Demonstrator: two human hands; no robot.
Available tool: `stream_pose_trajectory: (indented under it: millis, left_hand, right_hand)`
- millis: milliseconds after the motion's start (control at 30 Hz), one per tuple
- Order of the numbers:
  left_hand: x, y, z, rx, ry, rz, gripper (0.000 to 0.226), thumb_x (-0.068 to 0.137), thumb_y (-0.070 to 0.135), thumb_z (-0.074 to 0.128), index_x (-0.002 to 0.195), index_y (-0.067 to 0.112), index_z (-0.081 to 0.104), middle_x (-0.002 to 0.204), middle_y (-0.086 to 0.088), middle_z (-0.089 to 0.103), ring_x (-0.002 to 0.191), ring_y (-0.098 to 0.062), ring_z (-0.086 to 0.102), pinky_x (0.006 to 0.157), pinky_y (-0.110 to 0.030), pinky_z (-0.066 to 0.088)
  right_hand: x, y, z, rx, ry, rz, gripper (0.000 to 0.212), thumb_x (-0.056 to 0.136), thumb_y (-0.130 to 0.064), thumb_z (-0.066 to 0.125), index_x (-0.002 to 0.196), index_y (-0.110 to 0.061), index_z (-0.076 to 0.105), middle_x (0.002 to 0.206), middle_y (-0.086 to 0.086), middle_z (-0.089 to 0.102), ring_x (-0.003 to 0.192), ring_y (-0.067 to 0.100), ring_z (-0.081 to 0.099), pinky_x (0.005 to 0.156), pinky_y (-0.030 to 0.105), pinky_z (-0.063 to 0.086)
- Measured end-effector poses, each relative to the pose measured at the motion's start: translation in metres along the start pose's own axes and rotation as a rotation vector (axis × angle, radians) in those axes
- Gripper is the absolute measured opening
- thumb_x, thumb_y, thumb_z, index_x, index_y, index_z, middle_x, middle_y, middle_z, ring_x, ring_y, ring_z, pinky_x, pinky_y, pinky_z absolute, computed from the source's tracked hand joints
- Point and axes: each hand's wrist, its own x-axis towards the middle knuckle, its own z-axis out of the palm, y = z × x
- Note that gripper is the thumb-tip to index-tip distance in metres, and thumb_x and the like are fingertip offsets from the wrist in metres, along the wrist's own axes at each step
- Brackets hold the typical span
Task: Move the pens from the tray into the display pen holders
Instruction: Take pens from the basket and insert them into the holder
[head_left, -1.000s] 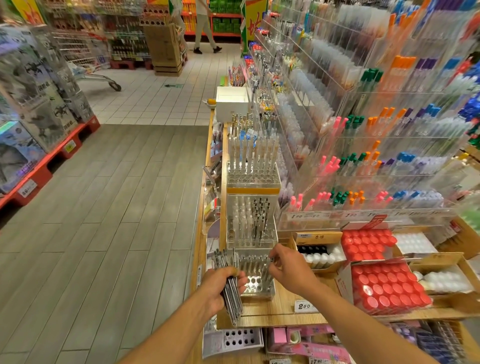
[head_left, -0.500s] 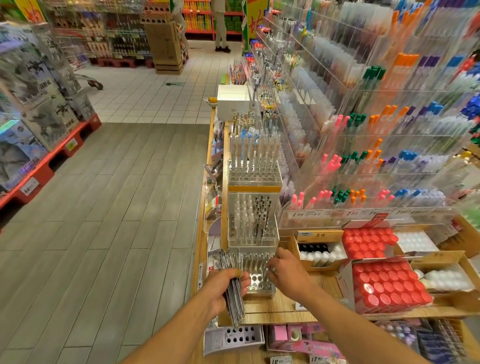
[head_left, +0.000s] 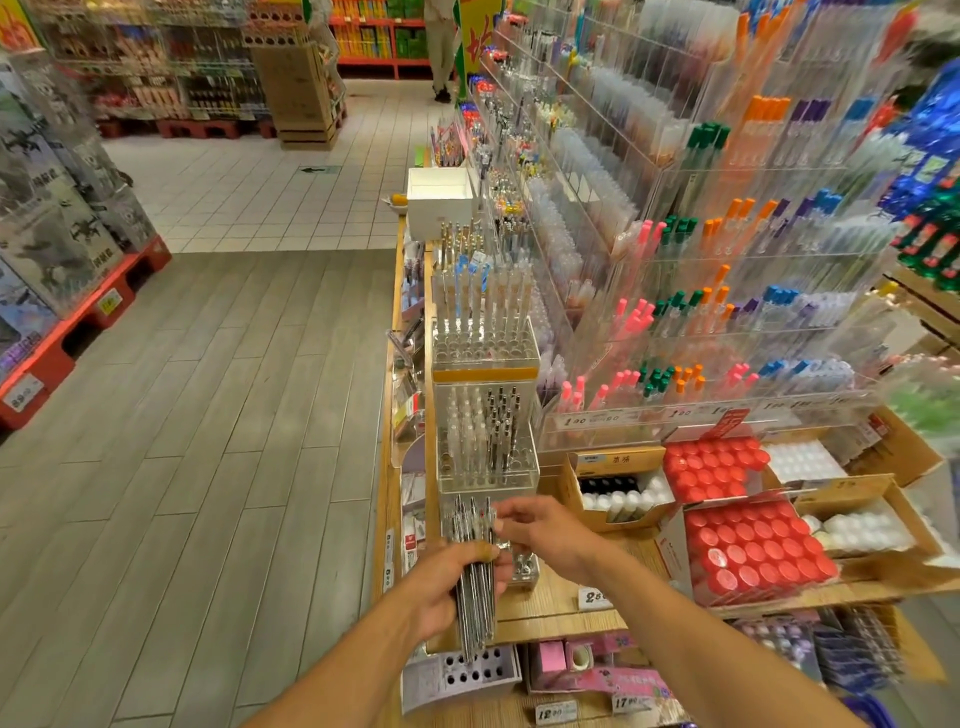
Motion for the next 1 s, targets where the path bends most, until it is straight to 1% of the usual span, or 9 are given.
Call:
stream_pose_trajectory:
  millis: [67, 167, 233, 333, 467, 600, 767, 900, 1000]
  left_hand:
    - [0.001, 0.001, 0.001, -0.012, -0.047, -0.015, 0.026, 0.073, 0.005, 0.076, 0.094, -0.01, 0.074, 0.099, -0.026, 0.073, 0.082, -0.029, 0.074, 0.064, -0.033, 0.06]
    - [0.002, 0.002, -0.001, -0.13, -0.102, -0.024, 0.02, 0.076, 0.006, 0.074, 0.088, -0.01, 0.076, 0.09, -0.025, 0.072, 0.074, -0.028, 0.074, 0.06, -0.032, 0.06]
    - [0.001, 0.004, -0.001, -0.133, -0.128, -0.025, 0.019, 0.077, 0.006, 0.073, 0.088, -0.009, 0.076, 0.087, -0.024, 0.072, 0.072, -0.027, 0.073, 0.06, -0.032, 0.06]
    - [-0.001, 0.006, 0.0, -0.092, -0.176, -0.04, 0.017, 0.08, 0.005, 0.074, 0.089, -0.009, 0.075, 0.087, -0.023, 0.071, 0.072, -0.027, 0.073, 0.062, -0.032, 0.061]
    - [0.0, 0.007, 0.003, -0.135, -0.175, -0.053, 0.02, 0.082, 0.007, 0.072, 0.092, -0.011, 0.074, 0.086, -0.024, 0.07, 0.07, -0.027, 0.073, 0.06, -0.032, 0.062]
    - [0.003, 0.006, 0.005, -0.164, -0.166, -0.058, 0.03, 0.083, 0.007, 0.072, 0.106, -0.012, 0.07, 0.093, -0.026, 0.069, 0.076, -0.03, 0.073, 0.062, -0.036, 0.062]
    - [0.005, 0.006, 0.004, -0.14, 0.032, -0.026, 0.022, 0.072, 0.006, 0.076, 0.09, -0.007, 0.074, 0.084, -0.021, 0.072, 0.069, -0.028, 0.072, 0.062, -0.038, 0.061]
    - [0.008, 0.002, -0.009, -0.123, 0.178, 0.014, 0.014, 0.089, 0.001, 0.063, 0.1, -0.006, 0.063, 0.072, -0.015, 0.068, 0.059, -0.021, 0.066, 0.054, -0.031, 0.059]
    - [0.005, 0.0, -0.015, -0.069, 0.17, -0.005, 0.012, 0.093, 0.003, 0.057, 0.098, -0.005, 0.063, 0.072, -0.015, 0.066, 0.06, -0.021, 0.064, 0.055, -0.029, 0.056]
  right_hand:
    - [-0.002, 0.004, -0.007, 0.108, -0.04, 0.003, 0.021, 0.09, -0.019, 0.066, 0.109, -0.01, 0.065, 0.093, 0.003, 0.065, 0.086, 0.016, 0.059, 0.08, 0.03, 0.05]
    - [-0.004, 0.003, -0.014, 0.357, -0.051, -0.031, 0.013, 0.091, -0.011, 0.061, 0.103, -0.006, 0.059, 0.092, 0.009, 0.063, 0.072, 0.014, 0.056, 0.069, 0.028, 0.048]
    - [-0.006, 0.0, -0.017, 0.421, -0.06, -0.025, 0.023, 0.088, -0.012, 0.065, 0.109, -0.006, 0.055, 0.094, 0.008, 0.064, 0.067, 0.011, 0.055, 0.065, 0.025, 0.045]
    - [-0.008, -0.003, -0.02, 0.369, -0.121, 0.01, 0.044, 0.083, -0.019, 0.069, 0.125, -0.01, 0.058, 0.085, -0.001, 0.062, 0.07, 0.009, 0.052, 0.072, 0.026, 0.045]
    - [-0.007, -0.007, -0.02, 0.43, -0.144, -0.043, 0.029, 0.088, -0.012, 0.067, 0.116, -0.008, 0.061, 0.083, -0.001, 0.061, 0.072, 0.011, 0.053, 0.072, 0.026, 0.045]
    - [-0.007, -0.011, -0.018, 0.517, -0.144, -0.089, 0.015, 0.089, -0.007, 0.064, 0.1, -0.008, 0.055, 0.096, 0.009, 0.067, 0.066, 0.013, 0.055, 0.066, 0.027, 0.048]
    - [-0.015, -0.01, -0.028, 0.169, 0.182, -0.277, 0.014, 0.091, -0.01, 0.064, 0.104, -0.008, 0.061, 0.091, 0.019, 0.068, 0.069, 0.018, 0.063, 0.065, 0.026, 0.054]
    - [-0.022, 0.003, -0.044, 0.067, 0.424, -0.413, 0.006, 0.092, -0.009, 0.063, 0.096, -0.012, 0.066, 0.085, 0.007, 0.071, 0.073, 0.017, 0.067, 0.066, 0.025, 0.055]
    - [-0.026, 0.022, -0.052, -0.179, 0.46, -0.394, 0.005, 0.092, -0.019, 0.065, 0.093, -0.023, 0.065, 0.085, -0.002, 0.07, 0.08, 0.011, 0.066, 0.07, 0.025, 0.055]
